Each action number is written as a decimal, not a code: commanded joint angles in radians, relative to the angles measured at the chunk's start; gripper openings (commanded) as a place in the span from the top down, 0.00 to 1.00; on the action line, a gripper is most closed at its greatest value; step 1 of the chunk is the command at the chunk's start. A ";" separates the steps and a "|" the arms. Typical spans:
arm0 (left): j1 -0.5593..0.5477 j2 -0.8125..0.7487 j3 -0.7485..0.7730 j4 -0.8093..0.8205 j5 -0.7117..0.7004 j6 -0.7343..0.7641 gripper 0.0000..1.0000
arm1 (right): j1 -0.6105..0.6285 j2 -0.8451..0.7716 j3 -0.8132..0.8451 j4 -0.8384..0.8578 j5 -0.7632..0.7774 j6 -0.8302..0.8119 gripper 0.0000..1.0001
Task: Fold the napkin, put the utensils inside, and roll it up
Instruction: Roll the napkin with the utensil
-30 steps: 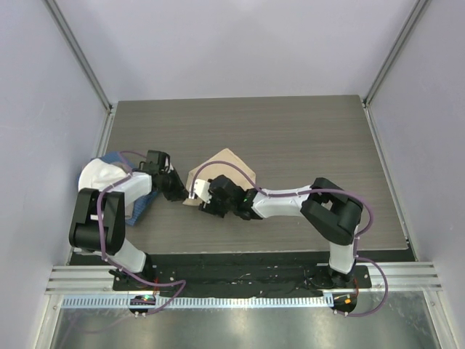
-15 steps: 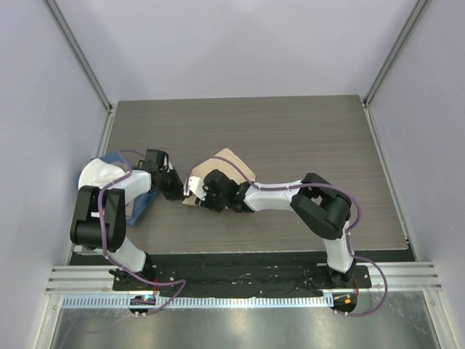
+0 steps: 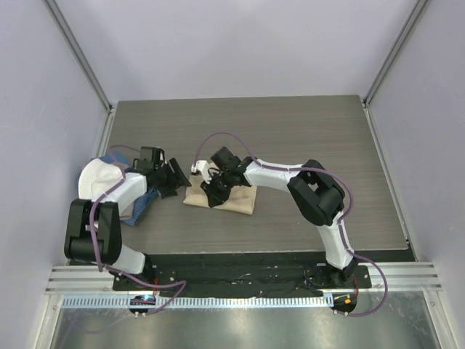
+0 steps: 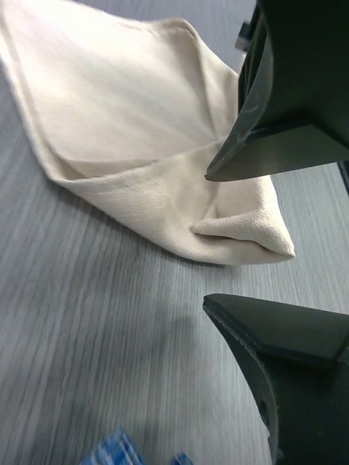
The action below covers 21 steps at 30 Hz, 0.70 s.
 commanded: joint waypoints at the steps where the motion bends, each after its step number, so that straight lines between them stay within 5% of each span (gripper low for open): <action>1: 0.008 -0.118 -0.062 0.057 -0.084 -0.005 0.30 | -0.026 0.054 0.044 -0.205 -0.208 0.125 0.81; 14: -0.010 -0.383 -0.348 0.385 0.063 -0.051 0.33 | -0.115 0.236 0.194 -0.332 -0.463 0.222 0.84; 21: -0.017 -0.310 -0.357 0.479 0.099 -0.052 0.40 | -0.147 0.299 0.197 -0.331 -0.480 0.228 0.86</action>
